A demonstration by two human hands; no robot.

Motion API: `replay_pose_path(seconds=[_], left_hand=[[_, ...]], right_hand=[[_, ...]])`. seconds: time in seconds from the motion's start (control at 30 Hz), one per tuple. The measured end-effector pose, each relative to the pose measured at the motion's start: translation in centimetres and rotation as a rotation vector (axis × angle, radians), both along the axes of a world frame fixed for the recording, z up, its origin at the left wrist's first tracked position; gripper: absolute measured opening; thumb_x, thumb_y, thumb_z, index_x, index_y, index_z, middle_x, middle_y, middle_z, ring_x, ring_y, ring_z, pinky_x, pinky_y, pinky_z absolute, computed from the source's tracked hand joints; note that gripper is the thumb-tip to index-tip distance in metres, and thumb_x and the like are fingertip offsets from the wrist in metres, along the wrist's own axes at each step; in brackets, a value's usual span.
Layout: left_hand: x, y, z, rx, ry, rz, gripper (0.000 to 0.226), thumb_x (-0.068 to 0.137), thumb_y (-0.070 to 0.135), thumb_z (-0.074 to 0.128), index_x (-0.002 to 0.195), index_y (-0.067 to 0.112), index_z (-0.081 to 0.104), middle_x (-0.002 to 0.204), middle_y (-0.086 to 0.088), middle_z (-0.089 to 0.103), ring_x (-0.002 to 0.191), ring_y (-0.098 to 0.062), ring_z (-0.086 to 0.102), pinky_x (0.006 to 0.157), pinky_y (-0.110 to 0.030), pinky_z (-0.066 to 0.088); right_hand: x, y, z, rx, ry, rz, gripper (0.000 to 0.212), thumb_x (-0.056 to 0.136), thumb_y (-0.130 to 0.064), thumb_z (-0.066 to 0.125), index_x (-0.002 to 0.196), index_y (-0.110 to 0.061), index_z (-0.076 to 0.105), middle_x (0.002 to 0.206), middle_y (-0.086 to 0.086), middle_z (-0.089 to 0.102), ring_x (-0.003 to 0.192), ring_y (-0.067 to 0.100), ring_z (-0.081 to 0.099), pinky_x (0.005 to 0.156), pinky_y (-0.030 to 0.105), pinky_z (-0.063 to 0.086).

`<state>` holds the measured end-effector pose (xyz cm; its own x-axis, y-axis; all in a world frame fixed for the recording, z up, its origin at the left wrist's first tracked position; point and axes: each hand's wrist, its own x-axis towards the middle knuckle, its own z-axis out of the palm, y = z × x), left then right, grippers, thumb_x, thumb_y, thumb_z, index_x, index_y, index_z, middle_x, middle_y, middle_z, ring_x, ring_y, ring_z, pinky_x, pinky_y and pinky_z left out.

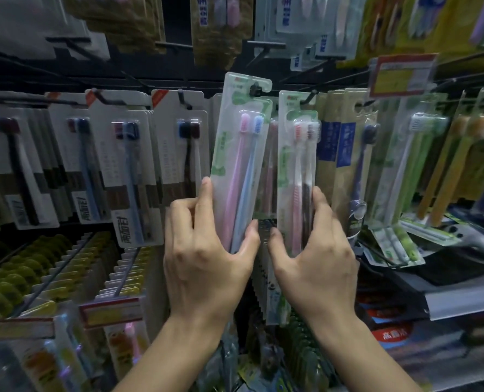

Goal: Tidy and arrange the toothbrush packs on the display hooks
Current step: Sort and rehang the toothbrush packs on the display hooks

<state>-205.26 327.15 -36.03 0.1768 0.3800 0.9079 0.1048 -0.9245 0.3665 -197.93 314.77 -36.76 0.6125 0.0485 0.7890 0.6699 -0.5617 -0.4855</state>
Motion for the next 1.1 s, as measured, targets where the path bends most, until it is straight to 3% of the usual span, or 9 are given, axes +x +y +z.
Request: replay_pose_path(seconds=[0.2,0.37,0.47,0.57,0.7,0.87,1.1], left_hand=[[0.2,-0.3,0.0,-0.044,0.060,0.010,0.086,0.082,0.044,0.083,0.150,0.002,0.053,0.109,-0.011,0.054,0.098,-0.022,0.055,0.085,-0.020,0.040],[0.9,-0.8,0.5,-0.071,0.132,0.024,0.086,0.084,0.049,0.080,0.152,0.005,0.050,0.116,-0.007,0.054,0.105,-0.026,0.061,0.083,-0.032,0.053],[1.2,-1.0,0.9,-0.044,0.160,0.023,0.090,0.086,0.049,0.080,0.158,0.011,0.041,0.130,-0.006,0.051,0.108,-0.027,0.064,0.078,-0.036,0.058],[1.6,-1.2,1.1,0.057,0.198,0.049,0.089,0.090,0.044,0.077,0.162,0.015,0.034,0.153,-0.005,0.042,0.113,-0.027,0.064,0.077,-0.037,0.061],[2.4,-1.2,0.8,0.184,0.288,0.108,0.081,0.100,0.043,0.063,0.167,0.022,0.022,0.170,-0.003,0.026,0.106,-0.024,0.057,0.063,-0.036,0.060],[3.1,-0.6,0.8,0.203,0.351,0.094,0.073,0.105,0.044,0.055,0.167,0.031,0.019,0.171,-0.004,0.022,0.100,-0.025,0.054,0.052,-0.033,0.055],[4.0,-0.5,1.4,0.176,0.393,0.150,0.077,0.100,0.045,0.061,0.166,0.031,0.024,0.169,-0.004,0.025,0.103,-0.025,0.056,0.056,-0.035,0.054]], right_hand=[[0.1,-0.1,0.1,-0.016,0.023,-0.014,0.088,0.089,-0.048,0.071,0.160,-0.014,0.033,0.137,0.011,0.063,0.121,0.031,0.064,0.091,0.040,0.055],[0.3,0.3,0.3,-0.078,-0.010,-0.052,0.092,0.091,-0.050,0.069,0.163,-0.017,0.022,0.134,0.014,0.064,0.110,0.034,0.069,0.078,0.041,0.058],[0.8,0.4,0.3,-0.147,-0.009,-0.053,0.091,0.093,-0.052,0.064,0.164,-0.030,0.011,0.143,0.012,0.053,0.096,0.036,0.071,0.064,0.042,0.057],[1.5,0.5,0.3,-0.195,-0.035,-0.065,0.085,0.094,-0.049,0.064,0.163,-0.034,0.016,0.152,0.007,0.036,0.086,0.036,0.070,0.056,0.042,0.057],[2.1,0.9,0.5,-0.268,-0.101,-0.105,0.081,0.096,-0.045,0.063,0.163,-0.031,0.021,0.159,0.004,0.027,0.095,0.034,0.067,0.047,0.043,0.057],[3.1,1.5,0.1,-0.307,-0.109,-0.083,0.078,0.099,-0.043,0.062,0.164,-0.039,0.018,0.167,0.001,0.017,0.105,0.035,0.063,0.052,0.043,0.059],[3.7,3.0,0.4,-0.271,-0.081,-0.092,0.077,0.101,-0.042,0.060,0.164,-0.035,0.017,0.169,0.001,0.012,0.099,0.033,0.065,0.058,0.046,0.062]])
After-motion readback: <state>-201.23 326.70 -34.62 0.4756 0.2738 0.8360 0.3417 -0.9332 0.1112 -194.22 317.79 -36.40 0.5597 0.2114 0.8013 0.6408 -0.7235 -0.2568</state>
